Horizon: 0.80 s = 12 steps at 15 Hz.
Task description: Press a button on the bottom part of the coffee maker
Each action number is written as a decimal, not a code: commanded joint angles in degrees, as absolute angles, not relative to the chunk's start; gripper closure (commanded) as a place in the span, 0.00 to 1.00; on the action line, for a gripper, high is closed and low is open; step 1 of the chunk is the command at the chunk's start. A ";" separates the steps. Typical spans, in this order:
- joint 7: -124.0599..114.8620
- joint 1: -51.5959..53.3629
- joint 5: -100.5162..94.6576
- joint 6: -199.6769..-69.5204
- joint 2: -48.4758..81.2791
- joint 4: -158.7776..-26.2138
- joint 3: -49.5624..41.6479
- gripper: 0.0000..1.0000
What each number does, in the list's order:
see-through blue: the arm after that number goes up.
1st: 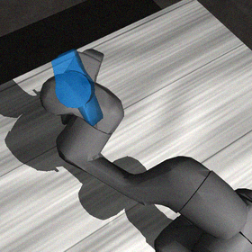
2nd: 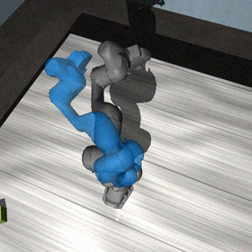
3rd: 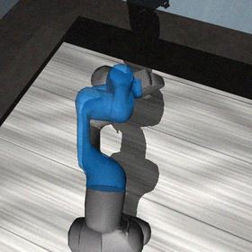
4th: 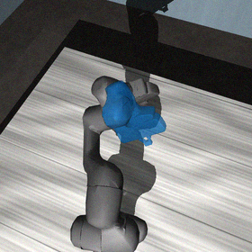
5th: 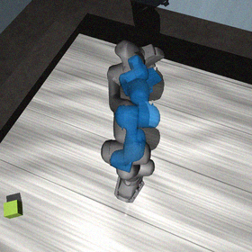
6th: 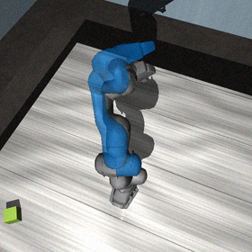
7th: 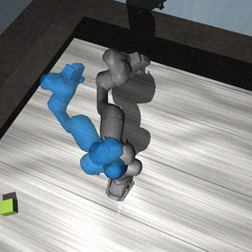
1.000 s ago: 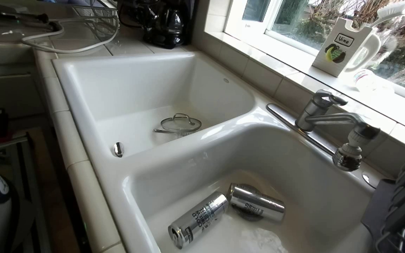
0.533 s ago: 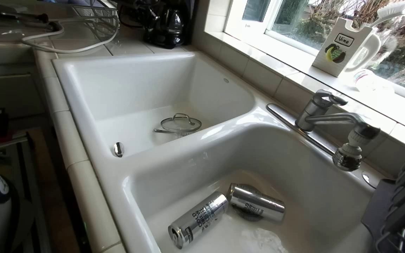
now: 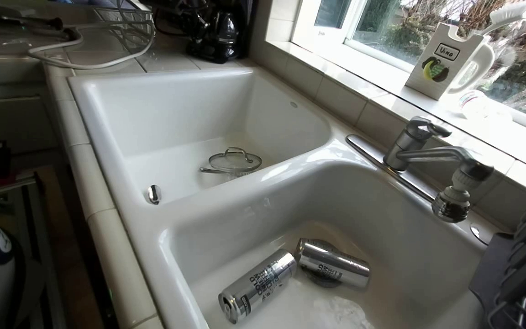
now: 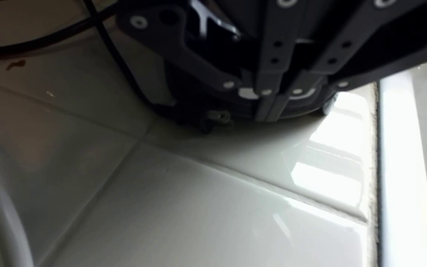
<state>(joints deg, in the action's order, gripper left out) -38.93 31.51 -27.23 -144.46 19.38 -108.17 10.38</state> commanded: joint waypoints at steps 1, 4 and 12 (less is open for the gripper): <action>-41.16 32.79 -29.42 -146.51 20.81 -107.19 9.16 1.00; -40.27 32.62 -28.95 -147.47 20.90 -107.27 9.47 1.00; -39.41 32.66 -28.26 -150.19 21.33 -107.38 9.41 1.00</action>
<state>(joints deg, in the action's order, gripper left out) -38.86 32.01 -27.57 -147.18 19.61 -108.23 10.14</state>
